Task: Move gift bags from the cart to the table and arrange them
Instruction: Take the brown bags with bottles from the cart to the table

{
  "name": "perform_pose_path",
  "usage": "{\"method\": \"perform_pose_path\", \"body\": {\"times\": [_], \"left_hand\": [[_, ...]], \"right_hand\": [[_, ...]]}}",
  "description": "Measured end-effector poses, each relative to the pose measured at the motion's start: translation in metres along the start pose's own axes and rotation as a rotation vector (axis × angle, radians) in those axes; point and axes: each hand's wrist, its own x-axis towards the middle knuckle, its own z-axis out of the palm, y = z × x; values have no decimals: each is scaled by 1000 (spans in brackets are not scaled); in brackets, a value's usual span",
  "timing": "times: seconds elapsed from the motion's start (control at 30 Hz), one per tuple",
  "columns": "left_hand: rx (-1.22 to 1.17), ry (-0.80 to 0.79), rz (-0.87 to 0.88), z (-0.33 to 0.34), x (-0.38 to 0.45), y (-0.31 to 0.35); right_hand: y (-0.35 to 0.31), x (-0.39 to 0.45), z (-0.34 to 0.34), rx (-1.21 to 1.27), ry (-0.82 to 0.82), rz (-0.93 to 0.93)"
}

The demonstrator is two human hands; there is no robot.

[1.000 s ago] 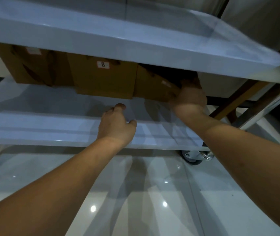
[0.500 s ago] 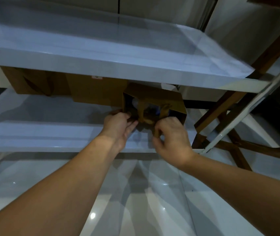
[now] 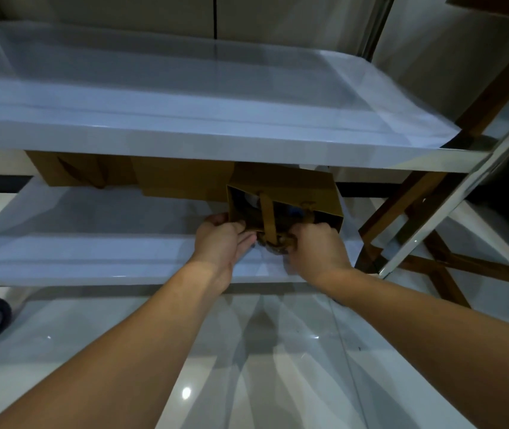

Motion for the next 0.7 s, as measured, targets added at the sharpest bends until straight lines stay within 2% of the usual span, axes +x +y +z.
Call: {"method": "perform_pose_path", "body": {"times": [0.1, 0.2, 0.37, 0.53, 0.67, 0.7], "left_hand": [[36, -25, -7, -4, -3, -2], [148, 39, -52, -12, -20, -9], [474, 102, -172, -13, -93, -22], [660, 248, -338, 6, -165, 11], [749, 182, -380, 38, -218, 66], [770, 165, -412, 46, -233, 80]], "right_hand": [[2, -24, 2, 0, 136, -205], [1, -54, 12, 115, 235, -266], [-19, -103, -3, 214, 141, -171], [-45, -150, -73, 265, 105, -30], [-59, -159, -156, 327, 145, 105], [-60, -158, -180, 316, 82, 144]]}}
